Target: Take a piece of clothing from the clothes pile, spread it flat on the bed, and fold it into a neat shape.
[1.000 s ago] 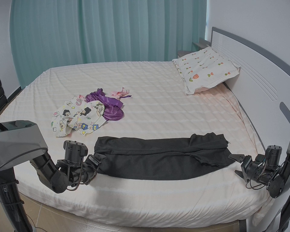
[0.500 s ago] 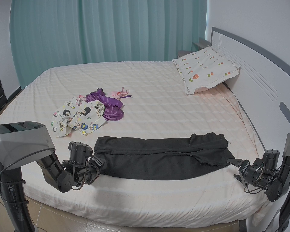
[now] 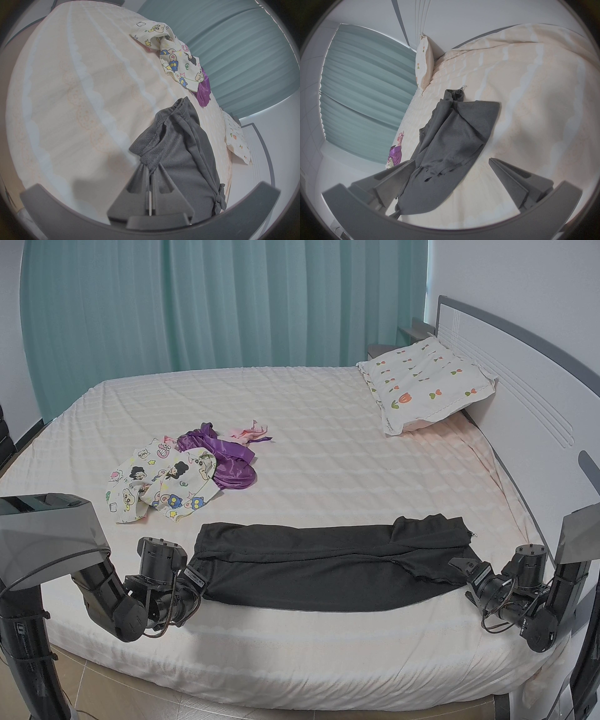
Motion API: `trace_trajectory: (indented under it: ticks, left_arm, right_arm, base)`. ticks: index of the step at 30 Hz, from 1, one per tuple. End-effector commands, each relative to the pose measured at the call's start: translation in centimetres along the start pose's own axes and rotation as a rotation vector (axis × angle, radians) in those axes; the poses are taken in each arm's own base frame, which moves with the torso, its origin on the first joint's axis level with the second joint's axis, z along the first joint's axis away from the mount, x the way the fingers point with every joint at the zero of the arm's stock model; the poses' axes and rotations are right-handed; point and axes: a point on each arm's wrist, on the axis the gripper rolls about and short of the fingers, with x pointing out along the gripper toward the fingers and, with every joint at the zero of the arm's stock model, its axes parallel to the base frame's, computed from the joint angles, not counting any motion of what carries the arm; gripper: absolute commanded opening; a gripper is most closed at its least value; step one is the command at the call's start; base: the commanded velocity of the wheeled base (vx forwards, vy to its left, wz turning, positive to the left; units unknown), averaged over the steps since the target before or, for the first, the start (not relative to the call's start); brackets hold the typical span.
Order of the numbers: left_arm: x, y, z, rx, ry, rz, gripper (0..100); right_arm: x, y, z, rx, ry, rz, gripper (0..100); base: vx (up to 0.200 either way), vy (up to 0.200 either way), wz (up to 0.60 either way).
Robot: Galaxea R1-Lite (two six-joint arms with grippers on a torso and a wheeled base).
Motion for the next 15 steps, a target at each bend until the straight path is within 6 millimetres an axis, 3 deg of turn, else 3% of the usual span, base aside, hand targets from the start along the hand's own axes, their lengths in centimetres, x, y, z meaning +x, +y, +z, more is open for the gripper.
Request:
trace_trajectory:
  ticks: [1,7,15]
  left_arm:
    - [-0.4,0.0,0.1,-0.004,-0.003,-0.003,0]
    - [-0.4,-0.2,0.2,-0.003,-0.003,-0.010,0]
    - [-0.4,-0.1,0.2,-0.005,-0.001,-0.007,0]
  right_arm:
    - [1.8,-0.6,-0.6,-0.007,-0.012,-0.042,100]
    - [2.3,-0.6,-0.5,-0.007,-0.023,-0.038,100]
    - [5.0,-0.1,-0.1,-0.015,-0.074,-0.015,100]
  base:
    - [0.000,0.000,0.00]
    - [0.000,0.000,0.00]
    - [0.000,0.000,0.00]
